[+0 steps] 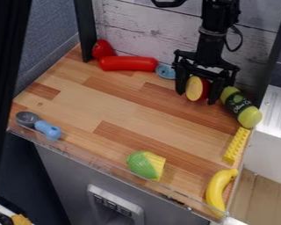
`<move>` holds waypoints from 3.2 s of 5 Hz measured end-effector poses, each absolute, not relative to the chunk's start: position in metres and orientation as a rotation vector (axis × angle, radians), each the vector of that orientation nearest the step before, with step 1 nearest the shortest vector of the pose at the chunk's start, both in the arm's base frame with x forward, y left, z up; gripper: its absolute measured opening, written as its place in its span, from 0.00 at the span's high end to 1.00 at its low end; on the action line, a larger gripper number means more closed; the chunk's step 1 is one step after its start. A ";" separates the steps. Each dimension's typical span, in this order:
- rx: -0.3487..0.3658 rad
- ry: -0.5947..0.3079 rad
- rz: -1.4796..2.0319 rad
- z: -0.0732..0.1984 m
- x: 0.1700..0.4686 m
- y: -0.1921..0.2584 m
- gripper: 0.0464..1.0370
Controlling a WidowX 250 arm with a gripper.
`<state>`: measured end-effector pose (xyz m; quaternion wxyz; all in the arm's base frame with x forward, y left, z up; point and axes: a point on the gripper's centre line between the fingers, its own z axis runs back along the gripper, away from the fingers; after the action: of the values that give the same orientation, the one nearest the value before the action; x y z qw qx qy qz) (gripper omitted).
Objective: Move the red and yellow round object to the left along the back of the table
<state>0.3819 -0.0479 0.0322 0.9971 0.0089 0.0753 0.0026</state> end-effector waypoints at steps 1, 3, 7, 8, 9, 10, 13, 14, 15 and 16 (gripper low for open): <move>0.015 0.148 -0.118 0.037 0.384 -0.046 0.04; 0.007 0.135 -0.517 0.038 0.390 -0.026 0.04; -0.001 0.128 -0.830 0.038 0.384 0.020 0.04; 0.003 0.133 -0.686 0.042 0.376 0.029 0.04; 0.004 0.142 -0.569 0.039 0.371 0.035 0.04; 0.013 0.136 -0.531 0.040 0.373 0.037 0.04; 0.019 0.101 -0.770 0.014 0.387 0.033 0.04; 0.030 0.086 -0.820 0.012 0.392 0.028 0.08; 0.036 0.073 -0.804 0.011 0.395 0.024 0.13; 0.036 0.069 -0.737 0.011 0.397 0.023 0.13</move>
<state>0.3967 0.0226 0.0107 0.9321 0.0173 0.0336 -0.3603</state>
